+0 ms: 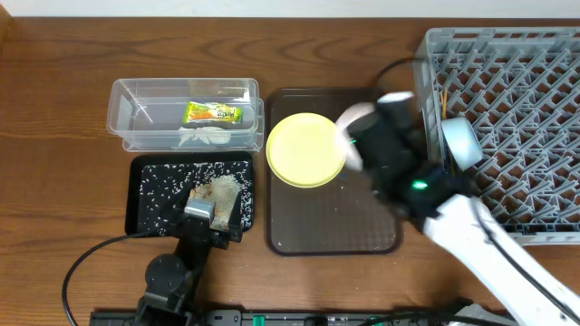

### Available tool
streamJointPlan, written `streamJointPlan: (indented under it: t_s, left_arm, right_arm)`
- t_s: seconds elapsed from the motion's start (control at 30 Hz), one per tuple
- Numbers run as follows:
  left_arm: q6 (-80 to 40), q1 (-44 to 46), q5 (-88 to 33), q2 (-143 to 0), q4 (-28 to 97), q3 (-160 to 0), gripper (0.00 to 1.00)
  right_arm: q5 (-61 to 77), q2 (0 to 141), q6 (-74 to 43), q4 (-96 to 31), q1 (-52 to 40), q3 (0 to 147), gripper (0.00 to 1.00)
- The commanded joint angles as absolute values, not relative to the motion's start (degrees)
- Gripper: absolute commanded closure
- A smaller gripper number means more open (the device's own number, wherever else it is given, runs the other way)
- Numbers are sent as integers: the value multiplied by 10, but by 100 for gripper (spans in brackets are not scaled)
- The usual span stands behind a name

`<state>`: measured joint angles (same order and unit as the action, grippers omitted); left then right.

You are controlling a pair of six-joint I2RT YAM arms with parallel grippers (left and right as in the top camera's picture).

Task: Sort waste into correct bins and load items into the dishwasher rack
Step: 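Grasp the pink bowl with the right gripper and carry it to the rack, then set the pink bowl in the rack, move right gripper to yellow plate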

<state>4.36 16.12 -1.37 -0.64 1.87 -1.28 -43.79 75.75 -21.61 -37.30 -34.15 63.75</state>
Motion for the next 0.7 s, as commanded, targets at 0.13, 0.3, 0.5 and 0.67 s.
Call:
streamJointPlan:
  t_s: [0.13, 0.3, 0.5, 0.67]
  left_arm:
    - [44, 158, -10, -3, 40, -2, 3]
    - [44, 158, -10, -3, 40, -2, 3]
    - [44, 158, -10, -3, 40, -2, 3]
    - [44, 158, -10, -3, 40, -2, 3]
  right_arm:
    - [-640, 768, -194, -268, -192, 641, 99]
    - [-640, 826, -130, -198, -102, 641, 99]
    - [-641, 926, 2, -86, -57, 641, 99]
    - [-675, 985, 100, 8, -53, 641, 99]
